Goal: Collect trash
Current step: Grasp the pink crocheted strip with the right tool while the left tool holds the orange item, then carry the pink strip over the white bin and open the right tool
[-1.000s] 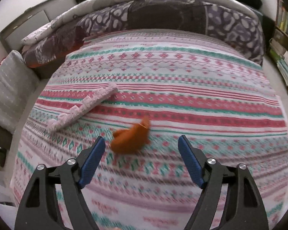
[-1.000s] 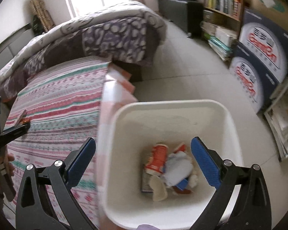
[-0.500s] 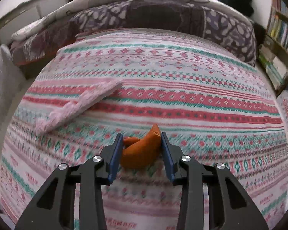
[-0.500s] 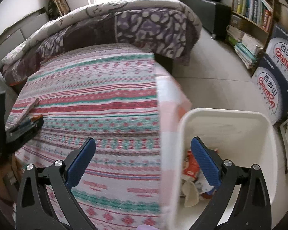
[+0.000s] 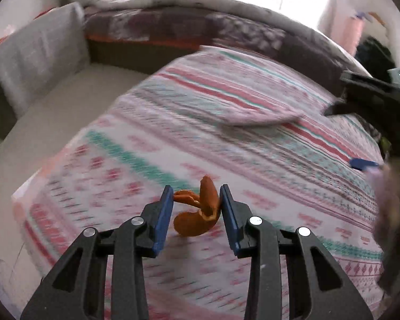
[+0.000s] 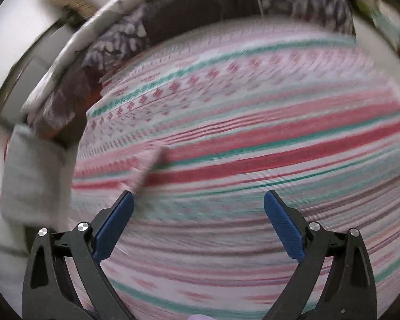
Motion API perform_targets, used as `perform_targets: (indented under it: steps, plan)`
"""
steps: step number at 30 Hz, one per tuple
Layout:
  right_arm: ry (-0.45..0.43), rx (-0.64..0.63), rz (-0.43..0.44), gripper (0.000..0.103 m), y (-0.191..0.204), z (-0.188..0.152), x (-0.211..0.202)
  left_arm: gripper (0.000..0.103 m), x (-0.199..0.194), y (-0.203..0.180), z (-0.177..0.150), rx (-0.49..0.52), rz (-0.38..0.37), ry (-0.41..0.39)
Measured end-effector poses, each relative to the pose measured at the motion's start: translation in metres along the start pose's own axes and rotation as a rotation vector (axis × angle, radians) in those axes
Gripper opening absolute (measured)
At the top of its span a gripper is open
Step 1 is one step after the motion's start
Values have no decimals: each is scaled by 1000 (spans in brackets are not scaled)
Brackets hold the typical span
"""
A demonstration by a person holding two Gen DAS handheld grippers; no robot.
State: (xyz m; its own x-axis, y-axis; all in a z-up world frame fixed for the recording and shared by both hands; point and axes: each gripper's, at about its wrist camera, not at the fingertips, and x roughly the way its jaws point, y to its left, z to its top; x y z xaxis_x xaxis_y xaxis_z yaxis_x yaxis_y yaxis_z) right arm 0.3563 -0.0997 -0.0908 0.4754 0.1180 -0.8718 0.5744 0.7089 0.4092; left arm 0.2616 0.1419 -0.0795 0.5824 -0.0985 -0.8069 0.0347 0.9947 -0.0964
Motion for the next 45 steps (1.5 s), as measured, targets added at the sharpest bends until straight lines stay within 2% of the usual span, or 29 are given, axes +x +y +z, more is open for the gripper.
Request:
perform_targets:
  steps: [3, 6, 11, 13, 15, 17, 19, 20, 22, 27, 35, 45]
  plan:
    - [24, 93, -57, 91, 26, -1, 26, 34, -9, 26, 4, -46, 2, -7]
    - [-20, 86, -164, 92, 46, -3, 40, 34, -9, 46, 8, -91, -6, 4]
    - [-59, -78, -340, 91, 78, -17, 56, 34, -8, 60, 11, -141, -28, 20]
    - [-88, -163, -372, 87, 85, -27, 58, 34, -10, 62, 13, -150, -33, 15]
    - [-121, -244, -343, 73, 88, -36, 53, 34, -14, 66, 13, -155, -33, 8]
    - [-118, -319, -295, 40, 89, -42, 47, 34, -19, 70, 9, -164, -29, 0]
    - [-84, -383, -217, 28, 82, -48, 40, 34, -22, 72, 6, -179, -27, 1]
    - [-64, -403, -164, 27, 73, -51, 35, 34, -23, 73, 4, -187, -28, 1]
    - [-43, -432, -114, 26, 57, -56, 26, 34, -27, 73, -1, -194, -27, -1]
    - [2, -457, -26, 25, 13, -72, -3, 34, -38, 64, -18, -204, -20, -8]
    - [6, -417, 17, 25, -56, -93, -50, 34, -61, 35, -49, -187, -23, -23]
    - [-86, -399, 53, 26, -118, -106, -123, 34, -104, -21, -79, -131, -77, -45]
